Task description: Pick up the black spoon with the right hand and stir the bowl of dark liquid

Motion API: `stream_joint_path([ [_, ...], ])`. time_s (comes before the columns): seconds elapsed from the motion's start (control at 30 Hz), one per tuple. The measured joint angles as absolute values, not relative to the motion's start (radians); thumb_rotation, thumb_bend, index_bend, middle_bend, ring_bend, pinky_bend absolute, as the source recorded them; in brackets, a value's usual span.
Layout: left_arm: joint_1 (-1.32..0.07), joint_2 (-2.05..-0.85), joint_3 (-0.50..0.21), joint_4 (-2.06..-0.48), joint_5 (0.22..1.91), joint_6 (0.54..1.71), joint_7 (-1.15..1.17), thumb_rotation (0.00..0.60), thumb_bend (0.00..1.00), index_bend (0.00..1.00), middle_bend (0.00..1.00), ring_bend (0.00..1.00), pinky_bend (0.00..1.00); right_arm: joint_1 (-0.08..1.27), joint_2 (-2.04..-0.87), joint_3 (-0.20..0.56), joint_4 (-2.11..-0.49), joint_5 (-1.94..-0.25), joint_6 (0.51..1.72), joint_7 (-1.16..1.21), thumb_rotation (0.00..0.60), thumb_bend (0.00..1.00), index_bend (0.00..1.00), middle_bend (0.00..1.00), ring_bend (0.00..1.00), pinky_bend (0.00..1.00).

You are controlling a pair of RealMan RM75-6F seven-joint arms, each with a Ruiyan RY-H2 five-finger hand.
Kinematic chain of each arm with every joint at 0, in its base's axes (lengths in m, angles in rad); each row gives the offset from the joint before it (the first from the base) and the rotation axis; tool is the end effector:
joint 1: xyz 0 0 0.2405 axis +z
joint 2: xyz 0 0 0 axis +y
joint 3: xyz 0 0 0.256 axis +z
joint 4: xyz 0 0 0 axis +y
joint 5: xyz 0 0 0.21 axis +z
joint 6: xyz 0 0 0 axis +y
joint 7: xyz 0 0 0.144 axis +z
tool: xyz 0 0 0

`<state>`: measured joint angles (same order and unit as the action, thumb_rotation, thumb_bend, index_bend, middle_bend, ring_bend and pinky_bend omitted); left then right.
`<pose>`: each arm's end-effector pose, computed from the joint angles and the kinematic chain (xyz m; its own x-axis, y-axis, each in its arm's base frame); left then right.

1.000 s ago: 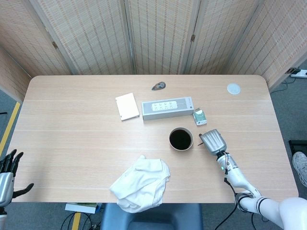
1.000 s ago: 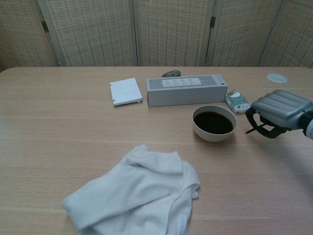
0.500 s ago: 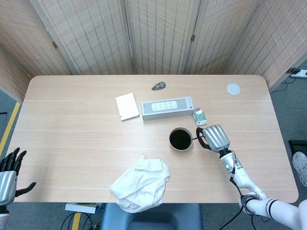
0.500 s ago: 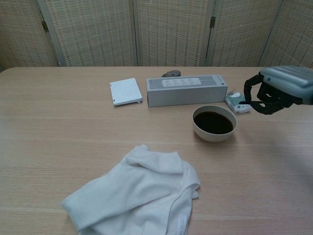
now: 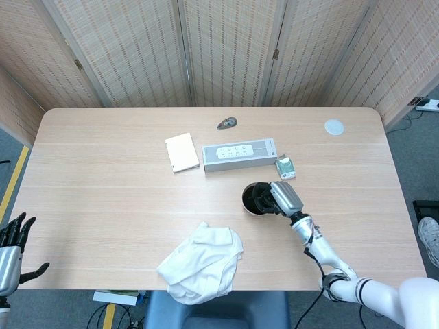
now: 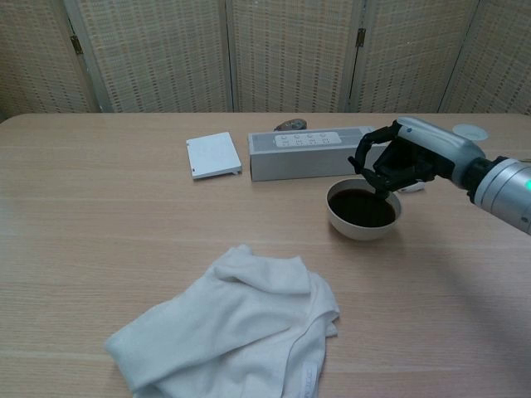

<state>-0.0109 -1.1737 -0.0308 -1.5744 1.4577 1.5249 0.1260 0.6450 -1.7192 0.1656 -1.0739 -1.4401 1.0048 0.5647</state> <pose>-0.3307 0.1531 0.1498 0.4914 0.0235 0.8706 0.8653 0.1005 -0.4911 -0.1996 -0.3494 -0.0389 -0.1192 -0.3707 0.9211 -0.9490 -0.2301 -0.2154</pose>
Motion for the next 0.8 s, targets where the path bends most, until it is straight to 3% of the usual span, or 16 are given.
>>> stream_joint_path([
  [0.37,-0.007,-1.165,-0.032,-1.590,1.447,1.523,0.134,0.600,0.16,0.09,0.04,0.09,0.16,0.705,-1.881,0.203,-0.851,-1.415,0.956,0.777,0.600,0.43,0.73,0.95,1.00,1.00],
  [0.8,0.000,-1.158,-0.029,-1.597,1.443,1.527,0.137,0.600,0.16,0.09,0.04,0.09,0.16,0.729,-1.949,0.197,-0.758,-1.416,0.929,0.880,0.600,0.43,0.74,0.95,1.00,1.00],
])
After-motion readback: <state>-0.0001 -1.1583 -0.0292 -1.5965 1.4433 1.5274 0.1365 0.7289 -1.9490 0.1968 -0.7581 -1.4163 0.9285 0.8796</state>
